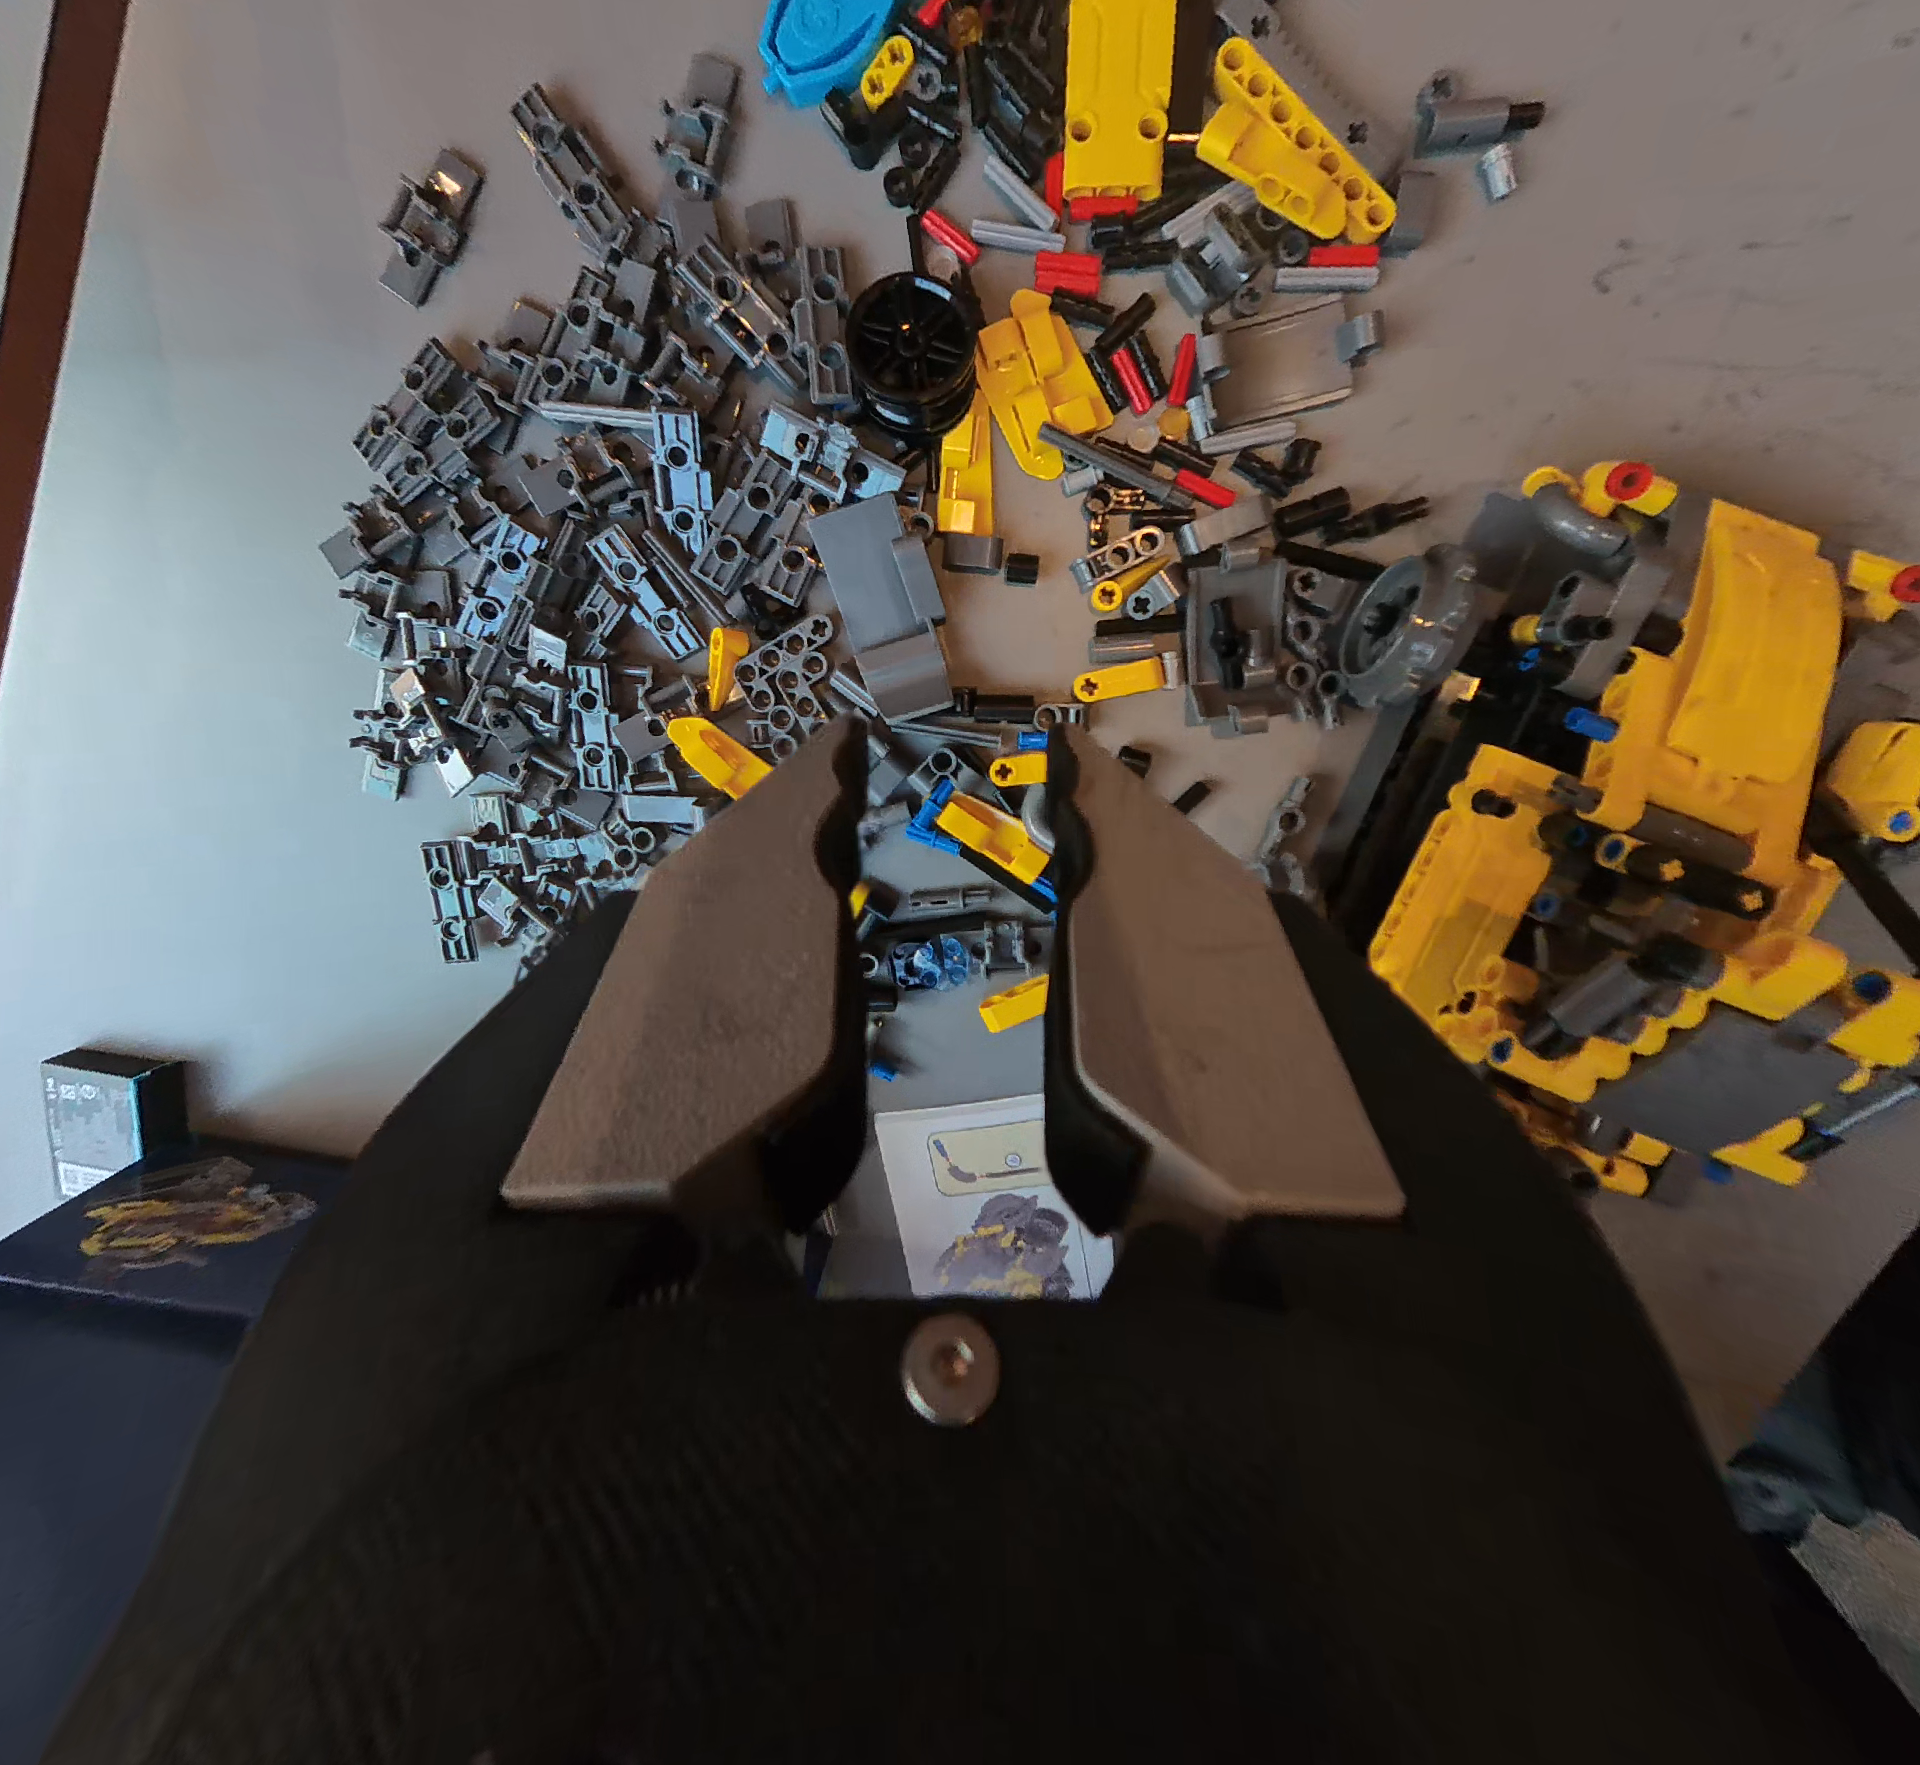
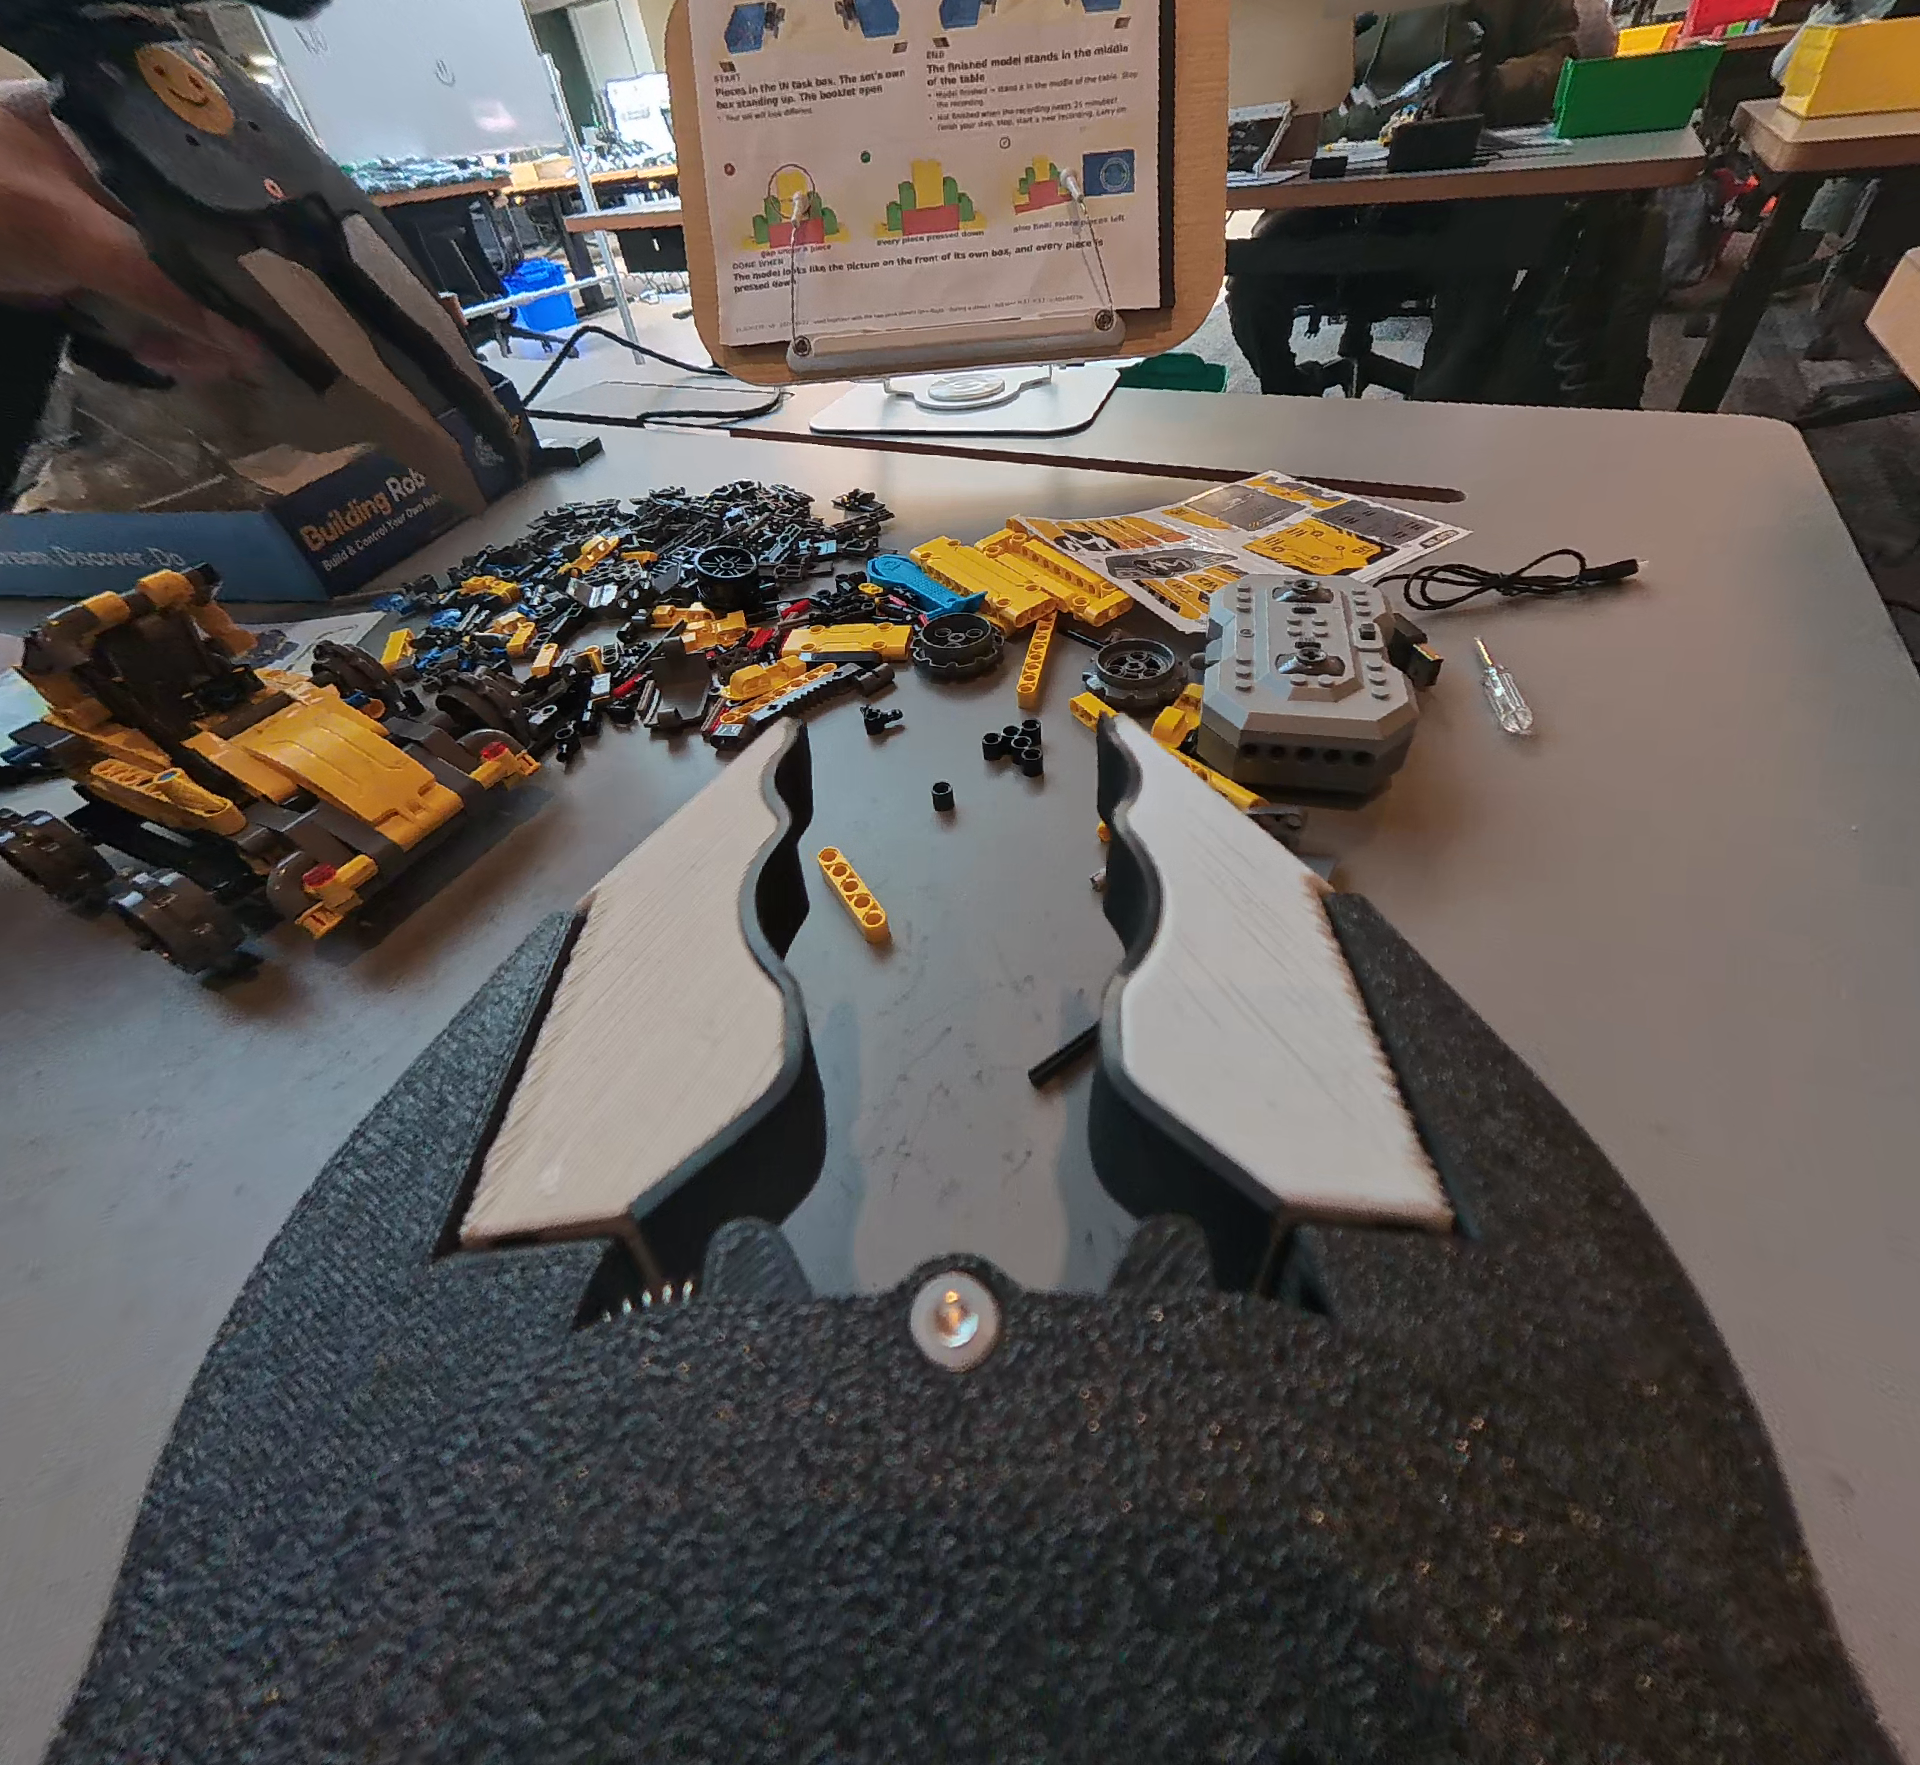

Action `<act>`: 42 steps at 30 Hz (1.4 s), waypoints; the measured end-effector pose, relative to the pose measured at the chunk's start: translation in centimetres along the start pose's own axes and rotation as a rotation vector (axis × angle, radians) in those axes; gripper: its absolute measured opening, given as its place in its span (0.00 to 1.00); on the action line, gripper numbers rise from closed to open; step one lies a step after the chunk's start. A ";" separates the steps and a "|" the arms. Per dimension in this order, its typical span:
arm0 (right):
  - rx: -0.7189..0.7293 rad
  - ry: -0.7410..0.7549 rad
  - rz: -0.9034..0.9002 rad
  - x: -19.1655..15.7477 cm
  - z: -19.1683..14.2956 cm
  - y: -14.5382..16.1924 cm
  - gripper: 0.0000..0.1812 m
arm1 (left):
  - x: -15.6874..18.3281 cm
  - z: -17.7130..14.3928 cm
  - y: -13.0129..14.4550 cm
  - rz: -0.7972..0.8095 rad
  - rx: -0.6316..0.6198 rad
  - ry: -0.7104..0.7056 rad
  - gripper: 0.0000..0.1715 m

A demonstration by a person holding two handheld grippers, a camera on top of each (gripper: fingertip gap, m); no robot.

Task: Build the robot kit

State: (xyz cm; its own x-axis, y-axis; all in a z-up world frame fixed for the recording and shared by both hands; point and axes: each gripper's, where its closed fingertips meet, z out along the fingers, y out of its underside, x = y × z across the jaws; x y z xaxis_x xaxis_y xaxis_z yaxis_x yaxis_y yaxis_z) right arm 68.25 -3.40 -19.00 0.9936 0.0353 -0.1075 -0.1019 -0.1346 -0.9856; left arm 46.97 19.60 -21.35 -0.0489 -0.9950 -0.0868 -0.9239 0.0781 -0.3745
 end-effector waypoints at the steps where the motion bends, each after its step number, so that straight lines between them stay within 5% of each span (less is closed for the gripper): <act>1: -0.002 -0.002 0.002 0.0 0.0 0.0 0.30 | 0.0 -0.1 -0.3 -0.006 0.009 -0.008 0.20; 7: -0.033 0.017 -0.034 -0.2 0.4 0.4 0.30 | 0.0 -1.3 -2.0 -0.023 0.088 -0.044 0.28; 26: -0.050 0.049 -0.056 0.0 0.5 0.7 0.30 | -2.3 -4.2 -2.0 -0.097 0.192 -0.107 0.31; 42: -0.022 0.000 -0.073 -0.6 0.3 0.2 0.30 | -0.9 -6.8 -5.7 -0.122 0.340 -0.184 0.31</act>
State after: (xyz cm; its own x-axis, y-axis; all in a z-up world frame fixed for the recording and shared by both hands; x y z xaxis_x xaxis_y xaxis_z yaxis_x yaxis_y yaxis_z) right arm 67.62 -3.19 -19.21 0.9983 0.0455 -0.0358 -0.0284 -0.1538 -0.9877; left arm 49.73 19.65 -12.84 0.1501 -0.9730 -0.1752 -0.7388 0.0073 -0.6739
